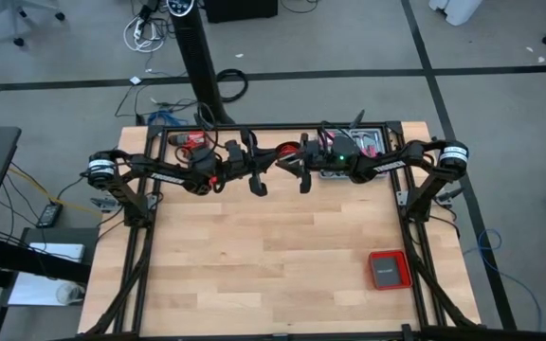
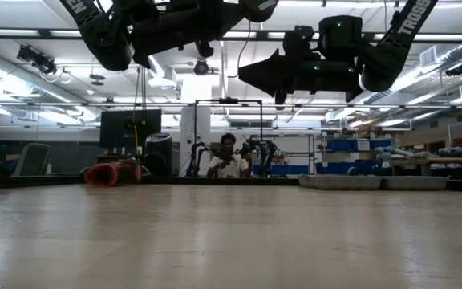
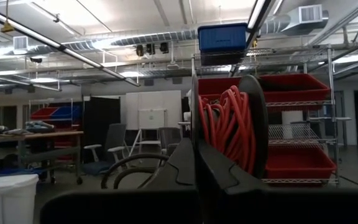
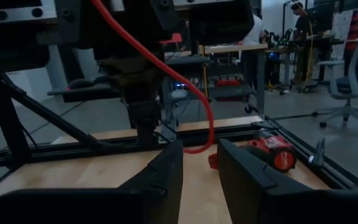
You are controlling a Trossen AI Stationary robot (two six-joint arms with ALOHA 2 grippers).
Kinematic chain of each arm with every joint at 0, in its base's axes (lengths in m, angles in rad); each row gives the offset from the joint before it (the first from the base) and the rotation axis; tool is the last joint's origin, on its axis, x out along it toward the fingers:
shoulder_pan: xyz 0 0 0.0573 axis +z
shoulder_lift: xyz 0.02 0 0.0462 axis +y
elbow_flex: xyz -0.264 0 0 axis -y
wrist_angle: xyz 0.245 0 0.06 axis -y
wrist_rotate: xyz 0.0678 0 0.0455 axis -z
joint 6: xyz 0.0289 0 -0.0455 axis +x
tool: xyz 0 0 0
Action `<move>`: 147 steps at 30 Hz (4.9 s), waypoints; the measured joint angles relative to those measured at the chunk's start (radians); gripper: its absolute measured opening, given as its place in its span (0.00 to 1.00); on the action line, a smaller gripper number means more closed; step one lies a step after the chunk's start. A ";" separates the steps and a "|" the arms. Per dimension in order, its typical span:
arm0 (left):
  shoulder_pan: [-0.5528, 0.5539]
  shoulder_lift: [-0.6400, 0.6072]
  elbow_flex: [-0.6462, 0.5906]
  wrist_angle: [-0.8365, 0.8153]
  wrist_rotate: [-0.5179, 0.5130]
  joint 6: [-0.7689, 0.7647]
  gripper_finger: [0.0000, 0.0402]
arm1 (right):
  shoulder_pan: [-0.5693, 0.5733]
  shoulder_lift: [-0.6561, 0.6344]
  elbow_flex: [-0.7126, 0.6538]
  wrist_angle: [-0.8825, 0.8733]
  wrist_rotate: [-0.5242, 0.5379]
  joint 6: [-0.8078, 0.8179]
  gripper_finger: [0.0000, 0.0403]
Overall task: Coil cords
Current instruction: Coil the red wire on the black spool
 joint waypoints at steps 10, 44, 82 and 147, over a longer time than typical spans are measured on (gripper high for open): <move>0.000 0.000 0.000 0.000 0.000 -0.004 0.00 | 0.016 0.000 0.000 0.011 0.079 0.009 0.25; -0.012 0.000 0.000 -0.004 0.000 -0.007 0.00 | 0.059 0.000 0.000 -0.006 0.153 -0.092 0.02; 0.115 -0.002 0.001 -0.316 -0.107 -0.156 0.00 | -0.119 -0.470 -0.087 -0.488 0.321 -0.352 0.00; 0.045 0.002 0.002 -0.196 -0.193 -0.208 0.00 | 0.094 -0.229 0.165 -0.489 0.345 -0.304 0.05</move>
